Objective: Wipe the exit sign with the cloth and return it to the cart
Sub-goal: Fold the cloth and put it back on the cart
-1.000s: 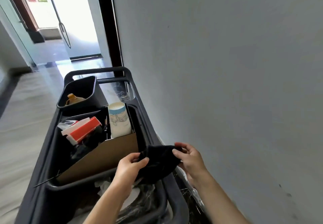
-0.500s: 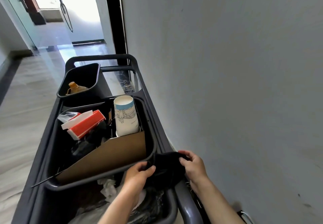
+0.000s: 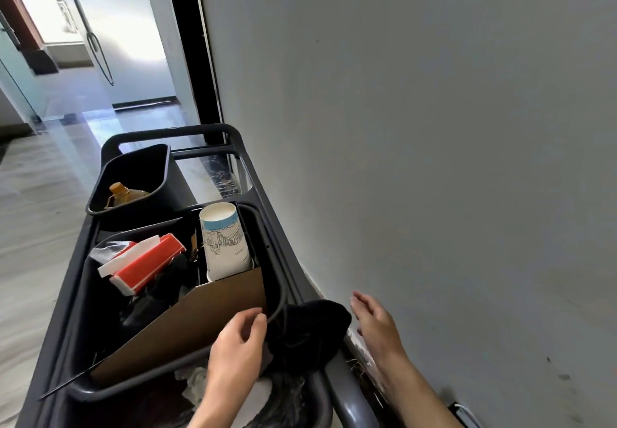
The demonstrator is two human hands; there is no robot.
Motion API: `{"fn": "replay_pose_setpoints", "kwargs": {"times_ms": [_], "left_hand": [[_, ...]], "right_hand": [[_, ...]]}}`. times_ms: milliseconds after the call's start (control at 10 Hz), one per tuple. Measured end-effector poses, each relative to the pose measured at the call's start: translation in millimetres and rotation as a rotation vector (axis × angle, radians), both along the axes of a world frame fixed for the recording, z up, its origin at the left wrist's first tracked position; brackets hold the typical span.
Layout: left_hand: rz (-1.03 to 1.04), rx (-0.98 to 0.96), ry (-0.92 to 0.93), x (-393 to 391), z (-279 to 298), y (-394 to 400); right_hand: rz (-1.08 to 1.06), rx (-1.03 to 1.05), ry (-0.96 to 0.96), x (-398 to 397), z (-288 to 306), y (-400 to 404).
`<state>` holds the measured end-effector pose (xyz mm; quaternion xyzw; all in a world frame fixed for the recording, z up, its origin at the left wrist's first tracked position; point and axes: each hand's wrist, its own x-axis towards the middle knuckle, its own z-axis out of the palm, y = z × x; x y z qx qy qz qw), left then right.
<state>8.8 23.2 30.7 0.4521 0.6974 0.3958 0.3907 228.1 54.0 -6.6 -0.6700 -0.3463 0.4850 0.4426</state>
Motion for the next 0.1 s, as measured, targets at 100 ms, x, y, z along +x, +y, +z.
{"fn": "replay_pose_setpoints", "kwargs": {"times_ms": [100], "left_hand": [[-0.081,0.121,0.094,8.5,17.8,5.9]], "right_hand": [[0.004,0.095,-0.189,6.6,20.2,-10.9]]}}
